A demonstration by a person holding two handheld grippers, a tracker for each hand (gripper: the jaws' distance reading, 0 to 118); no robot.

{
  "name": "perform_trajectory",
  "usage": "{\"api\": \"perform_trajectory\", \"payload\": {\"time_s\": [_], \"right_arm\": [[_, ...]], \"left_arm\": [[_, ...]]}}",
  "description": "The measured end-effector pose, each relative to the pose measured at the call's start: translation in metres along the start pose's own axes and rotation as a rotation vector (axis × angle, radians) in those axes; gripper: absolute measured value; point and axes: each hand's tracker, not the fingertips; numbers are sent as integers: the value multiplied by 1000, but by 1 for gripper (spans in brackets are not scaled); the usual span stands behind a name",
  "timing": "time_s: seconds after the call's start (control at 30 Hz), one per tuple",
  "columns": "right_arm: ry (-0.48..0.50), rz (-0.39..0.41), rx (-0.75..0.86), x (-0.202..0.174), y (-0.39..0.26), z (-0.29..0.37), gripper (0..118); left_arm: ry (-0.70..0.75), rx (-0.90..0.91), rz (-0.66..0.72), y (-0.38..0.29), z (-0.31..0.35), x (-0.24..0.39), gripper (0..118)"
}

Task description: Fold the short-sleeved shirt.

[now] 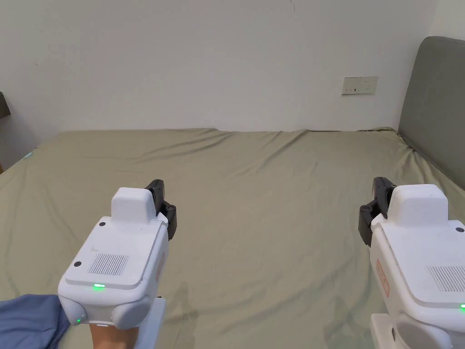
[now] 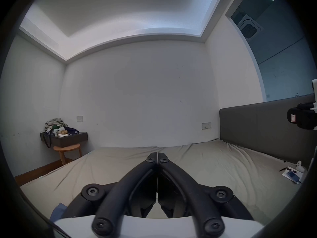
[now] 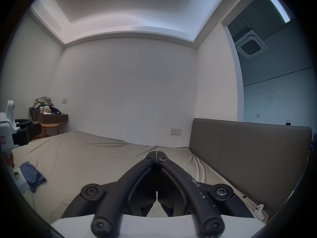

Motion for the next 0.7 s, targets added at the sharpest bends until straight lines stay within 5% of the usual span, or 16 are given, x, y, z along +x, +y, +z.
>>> {"api": "perform_trajectory", "payload": {"time_s": [0.7], "right_arm": [[14,0,2,-8,3,3,3]], "left_arm": [[-1,7,9,2,11,-3,0]]}}
